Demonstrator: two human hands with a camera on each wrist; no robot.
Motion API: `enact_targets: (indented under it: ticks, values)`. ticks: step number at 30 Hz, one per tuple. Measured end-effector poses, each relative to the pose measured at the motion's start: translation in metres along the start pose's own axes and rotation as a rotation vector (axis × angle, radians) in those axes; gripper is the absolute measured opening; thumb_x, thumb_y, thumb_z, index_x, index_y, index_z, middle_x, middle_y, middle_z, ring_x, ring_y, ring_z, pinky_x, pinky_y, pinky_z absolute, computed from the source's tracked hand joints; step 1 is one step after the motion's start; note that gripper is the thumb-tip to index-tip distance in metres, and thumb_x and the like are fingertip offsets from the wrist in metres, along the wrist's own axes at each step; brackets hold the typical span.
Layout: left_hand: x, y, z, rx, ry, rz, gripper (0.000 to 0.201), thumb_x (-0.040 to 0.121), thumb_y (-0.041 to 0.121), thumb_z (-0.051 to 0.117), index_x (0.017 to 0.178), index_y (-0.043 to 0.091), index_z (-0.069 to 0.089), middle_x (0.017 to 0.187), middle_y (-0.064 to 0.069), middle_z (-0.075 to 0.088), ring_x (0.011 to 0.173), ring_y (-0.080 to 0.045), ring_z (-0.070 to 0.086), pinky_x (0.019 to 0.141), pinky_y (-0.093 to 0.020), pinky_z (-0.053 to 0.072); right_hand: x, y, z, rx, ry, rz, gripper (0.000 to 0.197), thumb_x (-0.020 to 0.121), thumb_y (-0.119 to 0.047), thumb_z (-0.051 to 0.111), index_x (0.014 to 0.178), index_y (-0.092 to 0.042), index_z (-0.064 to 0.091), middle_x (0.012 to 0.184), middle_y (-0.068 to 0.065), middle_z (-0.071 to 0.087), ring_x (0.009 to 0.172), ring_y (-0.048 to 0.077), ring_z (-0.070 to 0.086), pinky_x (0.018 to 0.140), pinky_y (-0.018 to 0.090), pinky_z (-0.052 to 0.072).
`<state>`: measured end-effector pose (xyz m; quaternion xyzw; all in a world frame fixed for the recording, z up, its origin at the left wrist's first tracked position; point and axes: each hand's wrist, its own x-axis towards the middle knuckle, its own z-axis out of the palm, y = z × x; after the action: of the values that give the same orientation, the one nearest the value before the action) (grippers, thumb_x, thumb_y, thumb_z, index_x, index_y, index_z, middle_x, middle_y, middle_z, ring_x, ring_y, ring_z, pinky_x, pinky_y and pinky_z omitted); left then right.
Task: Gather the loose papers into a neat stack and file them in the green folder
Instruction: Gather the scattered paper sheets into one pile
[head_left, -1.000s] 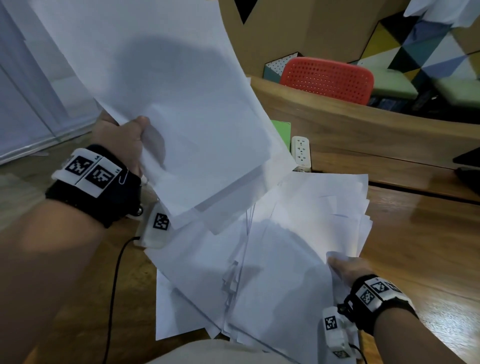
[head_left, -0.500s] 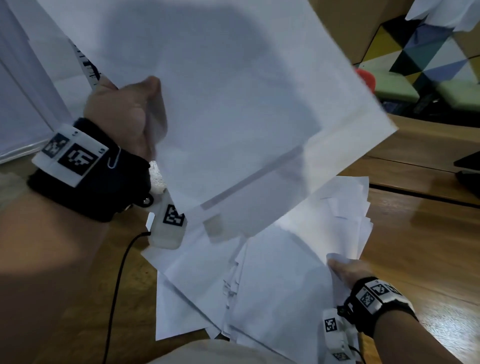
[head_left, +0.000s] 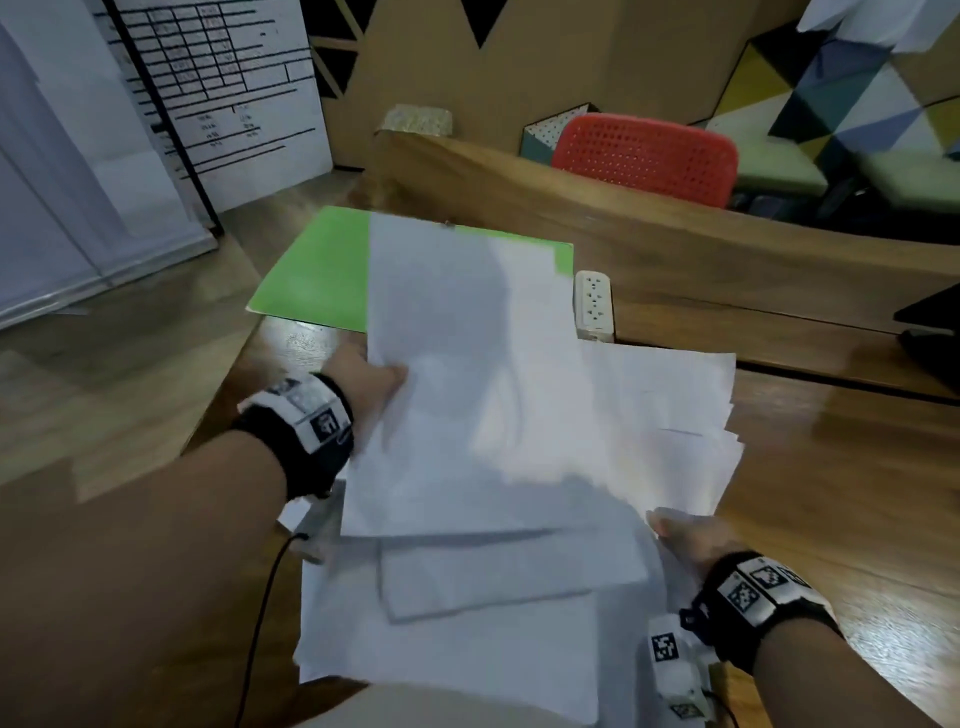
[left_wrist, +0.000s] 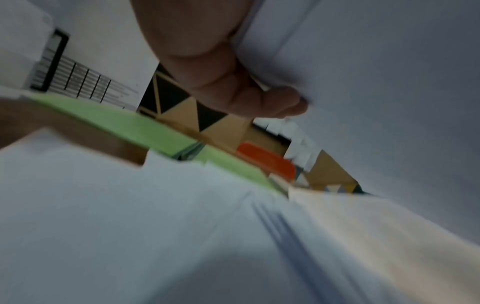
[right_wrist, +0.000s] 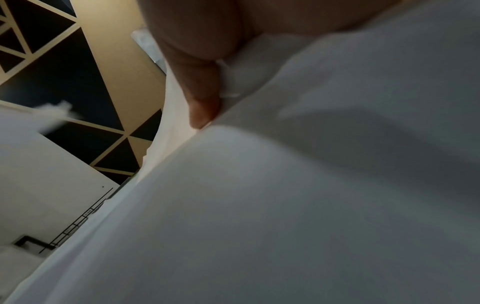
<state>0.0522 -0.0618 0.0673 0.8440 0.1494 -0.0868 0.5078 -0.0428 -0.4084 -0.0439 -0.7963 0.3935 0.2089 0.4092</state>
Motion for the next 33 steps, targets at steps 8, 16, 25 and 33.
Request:
enact_targets:
  ticks: [8,16,25,33]
  values:
    - [-0.011,-0.063,0.064,0.359,-0.389,-0.114,0.082,0.082,0.03,0.066,0.144,0.009,0.019,0.142,-0.007,0.042,0.128,-0.026,0.045,0.105,-0.031,0.035,0.003,0.005,0.002,0.288,-0.13,0.09,0.084,0.031,-0.063,0.084,0.099,-0.015,0.074,0.107,0.011,0.071,0.099,0.034,0.066,0.099,0.048,0.047]
    - [-0.015,-0.071,0.093,0.563,-0.55,0.039,0.084,0.077,0.058,0.054,0.144,0.022,0.017,0.145,-0.007,0.04,0.129,-0.028,0.044,0.108,-0.042,0.037,-0.041,-0.015,0.002,0.229,-0.131,0.072,0.024,0.067,-0.007,0.081,0.081,0.007,0.067,0.077,0.017,0.069,0.063,0.032,0.064,0.05,0.028,0.05]
    - [0.048,-0.092,0.002,0.953,-0.095,-0.233,0.106,0.06,0.066,0.068,0.142,0.012,0.026,0.144,-0.014,0.038,0.129,-0.033,0.043,0.104,-0.045,0.04,-0.078,-0.036,-0.009,0.396,-0.106,0.047,0.028,0.081,0.003,0.065,0.059,-0.002,0.049,0.062,0.004,0.052,0.055,0.027,0.045,0.04,0.029,0.04]
    - [0.037,-0.089,0.014,0.803,-0.259,-0.21,0.093,0.064,0.067,0.064,0.137,0.015,0.039,0.143,-0.006,0.046,0.127,-0.025,0.046,0.105,-0.038,0.038,-0.04,-0.012,0.004,0.353,-0.085,0.117,0.041,0.065,-0.013,0.083,0.095,0.009,0.065,0.091,0.025,0.069,0.087,0.043,0.065,0.088,0.056,0.049]
